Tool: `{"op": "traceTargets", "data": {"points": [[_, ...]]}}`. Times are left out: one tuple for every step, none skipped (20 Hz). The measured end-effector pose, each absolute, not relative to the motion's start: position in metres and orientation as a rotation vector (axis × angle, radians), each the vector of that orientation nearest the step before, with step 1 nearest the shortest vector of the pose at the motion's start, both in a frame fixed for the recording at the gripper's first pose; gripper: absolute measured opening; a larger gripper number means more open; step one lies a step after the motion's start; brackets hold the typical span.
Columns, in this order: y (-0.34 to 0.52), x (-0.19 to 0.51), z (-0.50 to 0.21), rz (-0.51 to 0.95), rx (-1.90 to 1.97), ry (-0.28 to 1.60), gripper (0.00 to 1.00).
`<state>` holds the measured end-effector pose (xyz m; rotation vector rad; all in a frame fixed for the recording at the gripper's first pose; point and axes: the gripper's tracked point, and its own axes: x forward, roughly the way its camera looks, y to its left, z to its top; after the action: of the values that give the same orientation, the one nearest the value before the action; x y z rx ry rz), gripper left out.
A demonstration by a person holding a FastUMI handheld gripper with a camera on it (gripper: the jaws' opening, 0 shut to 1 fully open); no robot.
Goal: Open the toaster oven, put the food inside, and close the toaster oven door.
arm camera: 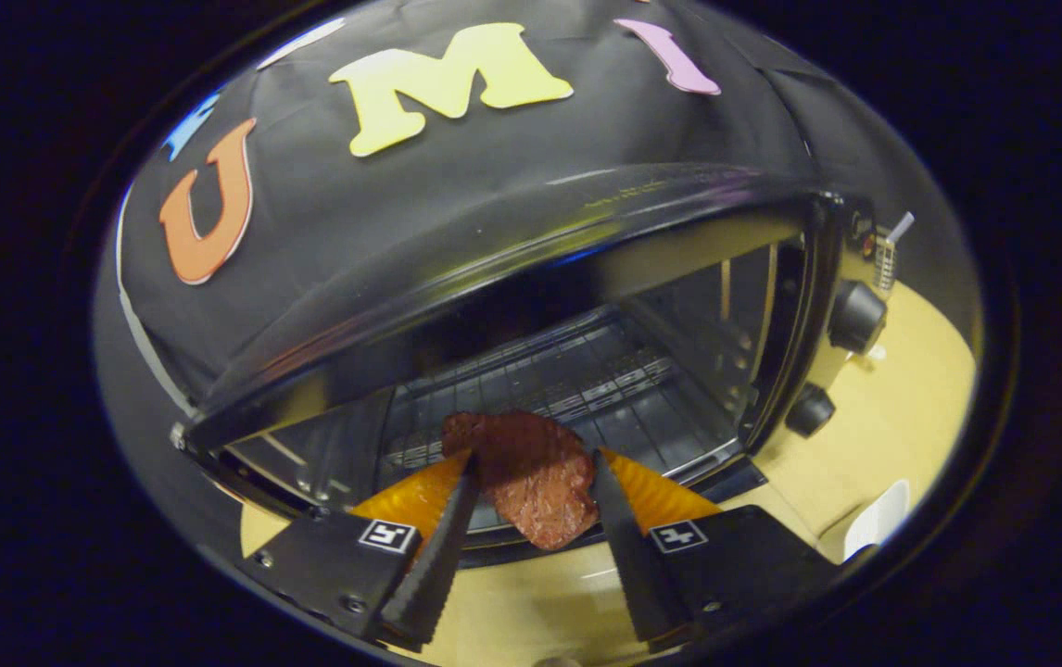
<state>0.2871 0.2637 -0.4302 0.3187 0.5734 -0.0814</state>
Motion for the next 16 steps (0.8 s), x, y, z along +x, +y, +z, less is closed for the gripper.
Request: {"op": "traceTargets", "data": {"points": [[0.266,0.287,-0.425,-0.078,0.293,0.562,0.83],[0.266,0.285,-0.424,-0.071,0.279,0.564,0.85],[0.267,0.282,-0.423,-0.06,0.269,0.572,0.87],[0.267,0.28,-0.422,-0.057,0.275,0.58,0.88],[0.267,0.278,-0.418,-0.054,0.286,0.581,0.89],[0.268,0.275,-0.415,-0.051,0.289,0.584,0.89],[0.269,0.271,-0.414,-0.042,0.283,0.591,0.89],[0.271,0.266,-0.413,-0.03,0.275,0.598,0.89],[0.27,0.261,-0.408,-0.02,0.258,0.598,0.89],[0.27,0.257,-0.402,-0.006,0.244,0.591,0.89],[0.271,0.252,-0.396,0.006,0.234,0.587,0.89],[0.271,0.246,-0.391,0.021,0.227,0.587,0.89],[0.272,0.239,-0.387,0.036,0.222,0.59,0.89],[0.272,0.232,-0.383,0.053,0.212,0.599,0.89],[0.27,0.223,-0.38,0.068,0.197,0.607,0.89],[0.267,0.215,-0.374,0.083,0.171,0.608,0.89]]}}
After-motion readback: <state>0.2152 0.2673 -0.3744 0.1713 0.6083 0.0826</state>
